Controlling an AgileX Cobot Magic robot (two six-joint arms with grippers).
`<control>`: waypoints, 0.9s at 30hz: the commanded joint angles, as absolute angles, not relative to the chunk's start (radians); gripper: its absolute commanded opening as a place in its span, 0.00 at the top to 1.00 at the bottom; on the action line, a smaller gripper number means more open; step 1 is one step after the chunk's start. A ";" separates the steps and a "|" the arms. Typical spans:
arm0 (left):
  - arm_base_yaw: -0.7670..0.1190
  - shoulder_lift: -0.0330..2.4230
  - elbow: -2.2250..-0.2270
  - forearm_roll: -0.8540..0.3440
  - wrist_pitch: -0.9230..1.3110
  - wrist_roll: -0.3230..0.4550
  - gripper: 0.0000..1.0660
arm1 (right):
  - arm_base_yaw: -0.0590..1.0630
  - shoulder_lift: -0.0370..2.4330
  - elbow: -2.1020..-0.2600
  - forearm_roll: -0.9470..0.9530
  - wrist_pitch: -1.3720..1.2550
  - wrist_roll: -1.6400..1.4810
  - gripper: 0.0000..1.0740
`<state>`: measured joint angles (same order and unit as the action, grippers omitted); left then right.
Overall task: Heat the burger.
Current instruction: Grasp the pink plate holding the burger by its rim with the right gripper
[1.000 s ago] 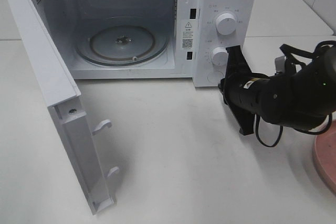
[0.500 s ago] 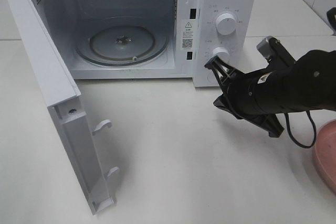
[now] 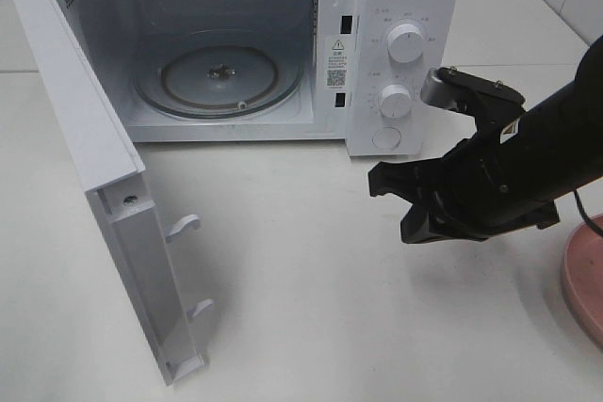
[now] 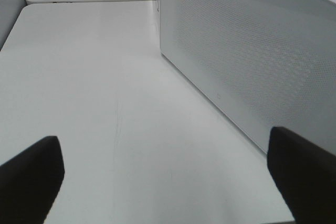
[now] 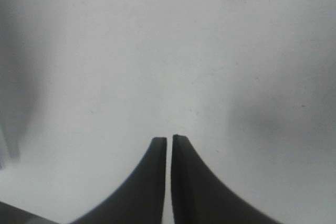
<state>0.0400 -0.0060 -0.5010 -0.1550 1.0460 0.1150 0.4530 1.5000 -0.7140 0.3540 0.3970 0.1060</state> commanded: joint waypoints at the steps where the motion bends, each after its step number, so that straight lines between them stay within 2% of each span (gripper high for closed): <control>1: 0.042 -0.027 -0.497 -0.159 1.038 0.118 0.03 | 0.436 1.478 -0.760 0.231 0.540 0.081 0.93; 7: 0.042 -0.027 -0.497 -0.159 1.038 0.118 0.03 | 0.430 1.426 -0.808 0.084 0.713 0.092 0.91; 11: 0.042 -0.027 -0.497 -0.159 1.038 0.118 0.03 | 0.430 1.409 -0.808 0.057 0.767 0.092 0.89; 18: 0.042 -0.027 -0.497 -0.159 1.038 0.118 0.03 | 0.363 1.371 -0.808 0.023 0.896 0.092 0.87; 27: 0.042 -0.027 -0.497 -0.159 1.038 0.118 0.03 | 0.272 1.295 -0.808 -0.042 0.936 0.092 0.85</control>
